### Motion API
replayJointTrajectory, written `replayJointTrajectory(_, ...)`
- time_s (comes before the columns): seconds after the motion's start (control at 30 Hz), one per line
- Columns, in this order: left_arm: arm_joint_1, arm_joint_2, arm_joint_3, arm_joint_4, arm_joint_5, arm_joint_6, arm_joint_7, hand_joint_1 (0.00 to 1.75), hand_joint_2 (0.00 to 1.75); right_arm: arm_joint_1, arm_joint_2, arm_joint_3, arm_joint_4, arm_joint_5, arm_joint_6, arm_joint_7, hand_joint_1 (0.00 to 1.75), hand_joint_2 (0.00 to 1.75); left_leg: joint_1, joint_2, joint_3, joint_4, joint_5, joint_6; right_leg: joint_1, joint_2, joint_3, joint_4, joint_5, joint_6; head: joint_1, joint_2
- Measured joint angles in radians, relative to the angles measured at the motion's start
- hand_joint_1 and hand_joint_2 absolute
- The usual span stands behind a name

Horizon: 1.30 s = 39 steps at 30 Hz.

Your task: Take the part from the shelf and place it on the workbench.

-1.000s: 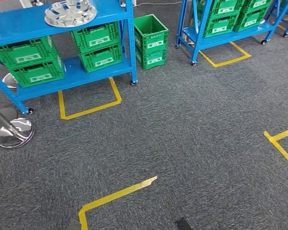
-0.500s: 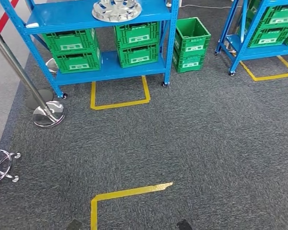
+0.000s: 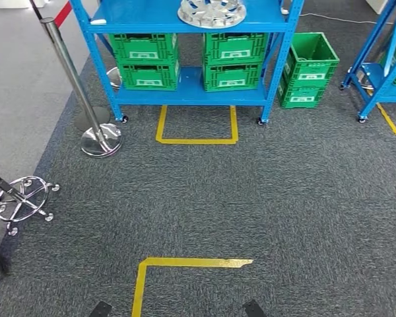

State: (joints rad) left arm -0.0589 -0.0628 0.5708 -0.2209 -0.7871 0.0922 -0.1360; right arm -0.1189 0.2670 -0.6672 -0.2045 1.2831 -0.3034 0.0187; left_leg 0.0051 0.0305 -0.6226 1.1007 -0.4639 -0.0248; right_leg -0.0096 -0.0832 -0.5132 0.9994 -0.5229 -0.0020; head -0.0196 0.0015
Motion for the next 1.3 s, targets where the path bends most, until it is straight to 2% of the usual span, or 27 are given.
replayJointTrajectory(0.03, -0.001, 0.001, 0.002, 0.000, -0.002, 0.004, 0.000, 0.00, 0.00, -0.002, 0.001, 0.000, 0.000, -0.006, 0.000, 0.000, 0.00, 0.00, -0.005, 0.012, 0.019, -0.040, 0.006, 0.010, 0.003, -0.017, 0.005, -0.001, -0.005, 0.007, 0.001, 0.000)
replayJointTrajectory(0.07, -0.001, 0.001, 0.006, 0.000, -0.005, 0.009, 0.001, 0.00, 0.00, -0.004, 0.002, -0.001, 0.000, -0.016, -0.002, -0.001, 0.00, 0.00, -0.007, 0.021, 0.039, -0.078, 0.013, 0.022, 0.006, -0.017, 0.008, 0.005, -0.015, 0.016, 0.003, 0.000)
replayJointTrajectory(0.1, -0.002, 0.001, 0.010, 0.000, -0.007, 0.013, 0.002, 0.00, 0.00, -0.006, 0.002, -0.003, 0.000, -0.027, -0.004, -0.002, 0.00, 0.00, -0.008, 0.024, 0.050, -0.102, 0.013, 0.034, 0.007, -0.005, 0.002, 0.026, -0.034, 0.026, 0.006, 0.000)
replayJointTrajectory(0.13, -0.001, 0.002, 0.014, 0.000, -0.009, 0.016, 0.003, 0.00, 0.00, -0.008, 0.003, -0.005, 0.000, -0.039, -0.008, -0.003, 0.00, 0.00, -0.005, 0.009, 0.051, -0.105, 0.015, 0.043, 0.005, 0.016, -0.013, 0.064, -0.059, 0.033, 0.011, 0.000)
replayJointTrajectory(0.17, -0.003, 0.001, 0.017, 0.000, -0.010, 0.016, 0.004, 0.00, 0.00, -0.006, 0.003, -0.007, 0.000, -0.045, -0.011, -0.003, 0.00, 0.00, -0.002, -0.001, 0.052, -0.107, 0.016, 0.048, 0.003, 0.050, -0.045, 0.127, -0.090, 0.038, 0.014, 0.000)
replayJointTrajectory(0.2, -0.005, 0.002, 0.019, 0.000, -0.010, 0.016, 0.004, 0.00, 0.00, -0.004, 0.003, -0.009, 0.000, -0.048, -0.013, -0.001, 0.00, 0.00, -0.002, -0.010, 0.052, -0.107, 0.016, 0.051, 0.001, 0.068, -0.082, 0.199, -0.119, 0.040, 0.017, 0.000)
replayJointTrajectory(0.23, -0.006, 0.002, 0.020, 0.000, -0.011, 0.016, 0.004, 0.00, 0.00, -0.001, 0.003, -0.011, 0.000, -0.049, -0.014, 0.001, 0.00, 0.00, -0.003, -0.019, 0.052, -0.107, 0.015, 0.052, 0.000, 0.076, -0.116, 0.256, -0.134, 0.041, 0.018, 0.000)
replayJointTrajectory(0.27, -0.006, 0.002, 0.022, 0.000, -0.012, 0.016, 0.004, 0.00, 0.00, 0.001, 0.003, -0.013, 0.000, -0.050, -0.015, 0.003, 0.00, 0.00, -0.003, -0.026, 0.052, -0.107, 0.014, 0.052, 0.000, 0.080, -0.138, 0.287, -0.134, 0.042, 0.018, 0.000)
replayJointTrajectory(0.3, -0.005, 0.002, 0.022, 0.000, -0.014, 0.017, 0.004, 0.00, 0.00, 0.002, 0.003, -0.015, 0.000, -0.051, -0.016, 0.004, 0.00, 0.00, -0.003, -0.032, 0.054, -0.107, 0.014, 0.052, -0.001, 0.080, -0.143, 0.278, -0.112, 0.043, 0.018, 0.000)
replayJointTrajectory(0.33, -0.004, 0.001, 0.023, 0.000, -0.016, 0.017, 0.004, 0.00, 0.00, 0.002, 0.003, -0.017, 0.000, -0.052, -0.018, 0.005, 0.00, 0.00, -0.002, -0.037, 0.056, -0.106, 0.012, 0.050, -0.002, 0.081, -0.129, 0.233, -0.074, 0.043, 0.018, 0.000)
replayJointTrajectory(0.4, -0.004, 0.001, 0.024, 0.000, -0.019, 0.017, 0.004, 0.00, 0.00, -0.001, 0.003, -0.020, 0.000, -0.052, -0.021, 0.005, 0.00, 0.00, -0.004, -0.044, 0.058, -0.102, 0.007, 0.042, -0.004, 0.083, -0.077, 0.100, -0.001, 0.042, 0.020, 0.000)
replayJointTrajectory(0.43, -0.005, 0.002, 0.025, 0.000, -0.020, 0.017, 0.003, 0.00, 0.00, -0.003, 0.004, -0.021, 0.000, -0.054, -0.021, 0.003, 0.00, 0.00, -0.006, -0.046, 0.057, -0.099, 0.006, 0.036, -0.006, 0.085, -0.055, 0.051, 0.018, 0.038, 0.020, 0.000)
replayJointTrajectory(0.47, -0.005, 0.002, 0.026, 0.000, -0.020, 0.018, 0.002, 0.00, 0.00, -0.003, 0.004, -0.022, 0.000, -0.055, -0.021, 0.001, 0.00, 0.00, -0.009, -0.048, 0.054, -0.095, 0.003, 0.034, -0.007, 0.086, -0.043, 0.024, 0.023, 0.035, 0.021, 0.000)
replayJointTrajectory(0.5, -0.005, 0.004, 0.028, 0.000, -0.020, 0.019, 0.001, 0.00, 0.00, -0.002, 0.005, -0.023, 0.000, -0.057, -0.021, -0.001, 0.00, 0.00, -0.011, -0.049, 0.051, -0.092, 0.003, 0.037, -0.007, 0.088, -0.039, 0.017, 0.020, 0.032, 0.020, 0.000)
replayJointTrajectory(0.6, -0.004, 0.005, 0.029, 0.000, -0.022, 0.024, 0.000, 0.00, 0.00, 0.002, 0.005, -0.026, 0.000, -0.061, -0.020, -0.007, 0.00, 0.00, -0.011, -0.049, 0.050, -0.092, 0.006, 0.058, -0.006, 0.089, -0.039, 0.016, 0.021, 0.029, 0.019, 0.000)
replayJointTrajectory(0.67, -0.004, 0.005, 0.029, 0.000, -0.023, 0.029, -0.001, 0.00, 0.00, 0.000, 0.005, -0.029, 0.000, -0.063, -0.020, -0.013, 0.00, 0.00, -0.010, -0.049, 0.052, -0.094, 0.007, 0.059, -0.003, 0.090, -0.038, 0.016, 0.020, 0.027, 0.019, 0.000)
replayJointTrajectory(0.77, -0.005, 0.005, 0.032, 0.000, -0.023, 0.033, -0.003, 0.00, 0.00, -0.001, 0.005, -0.031, 0.000, -0.067, -0.020, -0.020, 0.00, 0.00, -0.007, -0.049, 0.054, -0.099, 0.009, 0.053, 0.000, 0.089, -0.038, 0.016, 0.018, 0.020, 0.019, 0.000)
replayJointTrajectory(0.93, -0.005, 0.002, 0.042, 0.000, -0.023, 0.033, -0.005, 0.00, 0.00, -0.001, 0.005, -0.033, 0.000, -0.073, -0.018, -0.024, 0.00, 0.00, -0.003, -0.049, 0.054, -0.102, 0.008, 0.019, 0.003, 0.089, -0.039, 0.017, 0.017, 0.018, 0.019, 0.000)
replayJointTrajectory(1.3, -0.005, 0.001, 0.054, 0.000, -0.013, 0.019, -0.019, 0.00, 0.00, 0.000, 0.005, -0.038, 0.000, -0.081, -0.017, -0.037, 0.00, 0.00, -0.008, -0.049, 0.054, -0.101, 0.007, 0.017, -0.002, 0.089, -0.037, 0.016, 0.018, 0.018, 0.020, 0.000)
